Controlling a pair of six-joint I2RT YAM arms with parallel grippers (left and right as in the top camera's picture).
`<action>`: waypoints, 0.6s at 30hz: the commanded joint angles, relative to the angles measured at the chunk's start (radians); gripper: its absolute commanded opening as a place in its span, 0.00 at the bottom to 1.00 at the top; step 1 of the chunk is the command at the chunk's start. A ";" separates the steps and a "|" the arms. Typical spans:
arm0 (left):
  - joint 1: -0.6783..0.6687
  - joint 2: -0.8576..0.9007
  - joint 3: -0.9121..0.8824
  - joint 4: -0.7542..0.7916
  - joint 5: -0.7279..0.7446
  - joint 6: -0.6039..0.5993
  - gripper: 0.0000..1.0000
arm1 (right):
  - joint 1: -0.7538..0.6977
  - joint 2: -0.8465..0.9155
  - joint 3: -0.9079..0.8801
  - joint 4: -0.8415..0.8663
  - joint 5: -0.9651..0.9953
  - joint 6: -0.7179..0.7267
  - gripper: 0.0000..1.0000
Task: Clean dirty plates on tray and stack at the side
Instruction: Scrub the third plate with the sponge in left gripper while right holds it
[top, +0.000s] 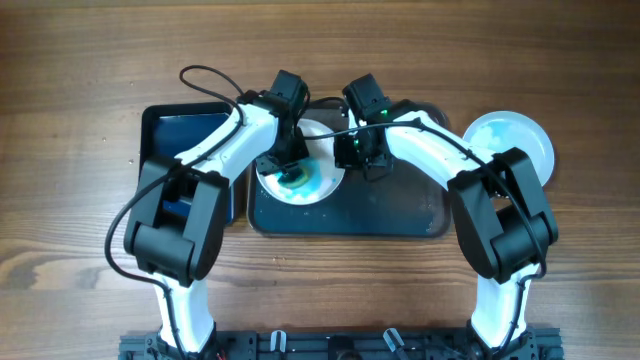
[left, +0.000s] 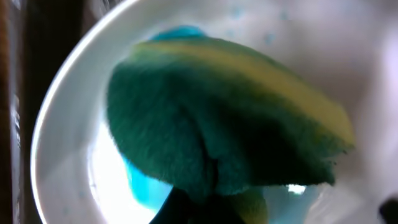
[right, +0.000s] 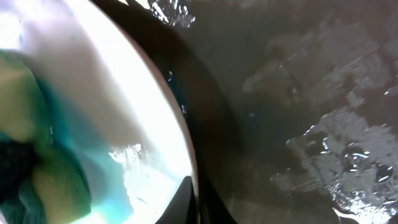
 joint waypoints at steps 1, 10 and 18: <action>0.023 0.038 -0.043 -0.055 0.326 0.330 0.04 | -0.014 0.019 -0.022 -0.009 0.051 -0.014 0.04; 0.026 0.038 -0.043 0.158 0.466 0.391 0.04 | -0.014 0.019 -0.022 -0.013 0.044 -0.016 0.04; 0.026 0.038 -0.041 0.246 -0.274 -0.047 0.04 | -0.014 0.019 -0.023 -0.012 0.045 -0.016 0.04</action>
